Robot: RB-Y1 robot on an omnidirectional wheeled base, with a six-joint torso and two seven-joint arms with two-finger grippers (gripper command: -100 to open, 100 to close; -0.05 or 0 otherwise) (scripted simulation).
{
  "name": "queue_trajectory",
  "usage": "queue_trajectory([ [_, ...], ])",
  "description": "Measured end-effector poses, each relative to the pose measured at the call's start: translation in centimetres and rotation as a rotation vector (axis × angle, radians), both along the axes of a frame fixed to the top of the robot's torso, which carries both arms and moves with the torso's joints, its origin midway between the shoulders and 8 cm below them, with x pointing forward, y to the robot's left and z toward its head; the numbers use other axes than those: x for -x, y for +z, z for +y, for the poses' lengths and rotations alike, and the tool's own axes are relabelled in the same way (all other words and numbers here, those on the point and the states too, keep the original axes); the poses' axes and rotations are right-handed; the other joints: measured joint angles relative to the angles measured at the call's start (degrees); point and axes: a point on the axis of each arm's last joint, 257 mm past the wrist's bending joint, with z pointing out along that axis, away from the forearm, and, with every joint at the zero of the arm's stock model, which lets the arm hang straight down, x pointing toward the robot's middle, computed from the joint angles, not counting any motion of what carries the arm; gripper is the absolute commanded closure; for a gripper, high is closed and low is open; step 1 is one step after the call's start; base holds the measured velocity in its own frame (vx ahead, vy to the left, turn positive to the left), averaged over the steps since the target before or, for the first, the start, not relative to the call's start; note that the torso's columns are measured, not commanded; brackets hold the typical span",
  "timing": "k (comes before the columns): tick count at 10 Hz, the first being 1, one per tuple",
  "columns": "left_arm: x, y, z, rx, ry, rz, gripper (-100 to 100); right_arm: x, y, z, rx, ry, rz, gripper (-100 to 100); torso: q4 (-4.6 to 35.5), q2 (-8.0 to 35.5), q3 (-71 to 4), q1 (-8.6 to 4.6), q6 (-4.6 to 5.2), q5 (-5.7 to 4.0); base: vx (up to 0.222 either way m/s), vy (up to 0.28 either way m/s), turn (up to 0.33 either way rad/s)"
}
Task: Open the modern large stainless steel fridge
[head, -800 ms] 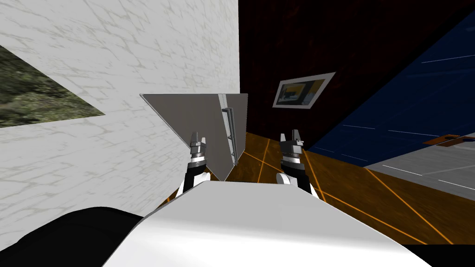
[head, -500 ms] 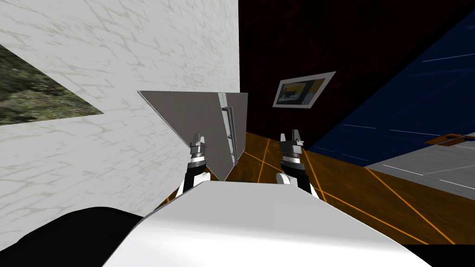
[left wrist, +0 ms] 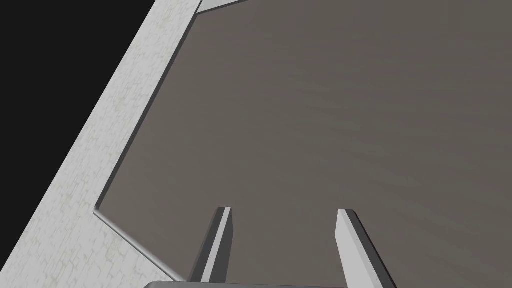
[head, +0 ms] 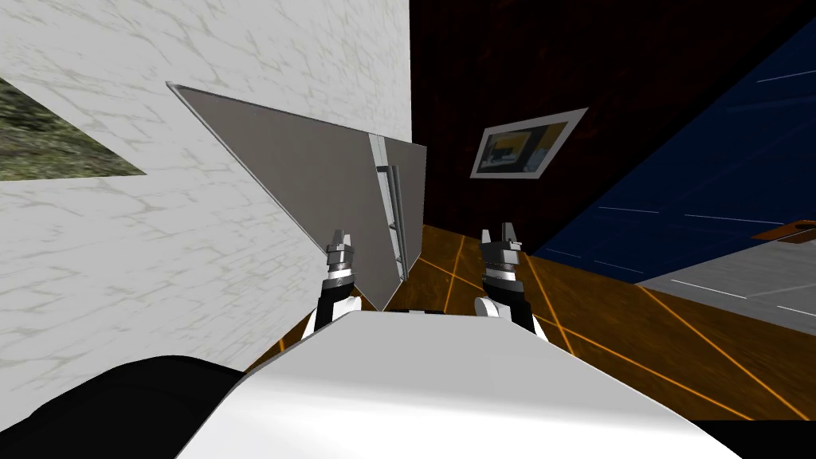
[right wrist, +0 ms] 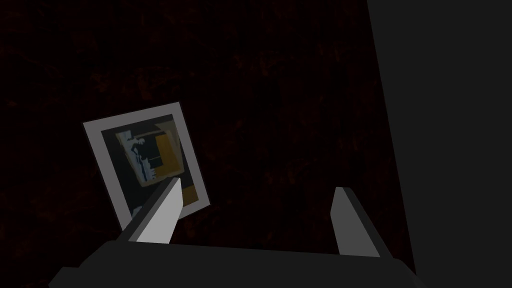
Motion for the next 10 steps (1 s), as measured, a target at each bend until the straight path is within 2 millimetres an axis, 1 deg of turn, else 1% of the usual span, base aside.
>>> queue_trajectory([
  [1,0.0,0.0,0.0,0.0,0.0,0.0,0,0.0,0.0,0.0,0.0,0.0,0.0,0,4.2,4.2,-8.5,0.0,0.0,0.0,0.0,0.0,0.0],
  [2,0.0,0.0,0.0,0.0,0.0,0.0,-100,0.0,0.0,0.0,0.0,0.0,0.0,0,8.5,8.5,-16.9,0.0,0.0,0.0,0.01,-0.006,0.023],
  [3,-0.3,0.0,-0.3,-0.018,-0.017,0.007,-100,0.0,0.0,0.0,0.0,0.0,0.001,0,10.3,10.4,-20.9,0.0,0.0,0.0,0.015,-0.014,0.043],
  [4,-0.9,0.1,-0.6,-0.036,-0.036,0.016,-100,0.0,0.0,0.0,0.0,0.0,0.001,0,10.9,10.9,-22.0,-0.02,0.0,0.0,0.024,-0.02,0.038],
  [6,-2.1,0.3,-1.1,-0.062,-0.076,0.039,-100,0.0,0.0,0.0,0.0,0.0,0.001,0,11.1,11.1,-22.3,-0.03,0.0,-0.01,0.028,-0.028,0.068],
  [10,-4.5,0.9,-1.2,-0.068,-0.118,0.073,-100,0.0,0.0,0.0,0.0,0.0,0.001,0,11.1,11.2,-22.3,0.02,0.0,0.01,0.021,-0.021,0.036],
])
